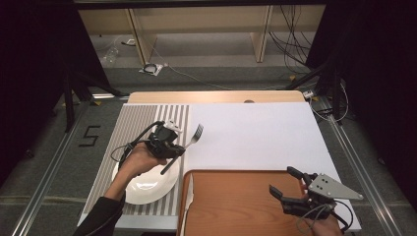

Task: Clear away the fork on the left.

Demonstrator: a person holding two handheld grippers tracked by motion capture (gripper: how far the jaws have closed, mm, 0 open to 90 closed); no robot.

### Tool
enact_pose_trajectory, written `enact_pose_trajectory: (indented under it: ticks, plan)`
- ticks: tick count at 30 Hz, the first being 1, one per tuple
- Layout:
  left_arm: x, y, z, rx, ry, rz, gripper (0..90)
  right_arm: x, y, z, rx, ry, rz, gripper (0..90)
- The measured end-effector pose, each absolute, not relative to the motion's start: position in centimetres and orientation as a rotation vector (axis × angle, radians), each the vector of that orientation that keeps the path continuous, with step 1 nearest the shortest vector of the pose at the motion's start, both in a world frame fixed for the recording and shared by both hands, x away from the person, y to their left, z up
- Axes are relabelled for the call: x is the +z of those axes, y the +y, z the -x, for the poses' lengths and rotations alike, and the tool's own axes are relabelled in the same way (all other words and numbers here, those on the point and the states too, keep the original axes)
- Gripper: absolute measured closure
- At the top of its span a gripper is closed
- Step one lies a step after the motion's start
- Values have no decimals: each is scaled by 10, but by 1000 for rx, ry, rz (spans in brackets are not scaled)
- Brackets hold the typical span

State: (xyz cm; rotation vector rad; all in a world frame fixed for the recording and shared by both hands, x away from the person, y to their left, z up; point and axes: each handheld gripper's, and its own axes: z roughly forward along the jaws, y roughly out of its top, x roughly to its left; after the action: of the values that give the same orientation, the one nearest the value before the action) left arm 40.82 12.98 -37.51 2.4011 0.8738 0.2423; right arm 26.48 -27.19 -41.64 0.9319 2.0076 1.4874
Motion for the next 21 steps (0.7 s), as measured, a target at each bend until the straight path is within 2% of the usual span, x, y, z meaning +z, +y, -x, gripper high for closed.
enact_pose_trajectory:
  ticks: [13,17,21]
  plan:
    - [-376,109,-378,154,825,-2410,840,-416,-272,-265,1482,2013,-938,189]
    - [-384,101,-368,12,811,-2375,840,-417,-272,-266,1485,2015,-944,188]
    - [-389,91,-360,-25,794,-2389,840,-417,-271,-265,1486,2013,-934,188]
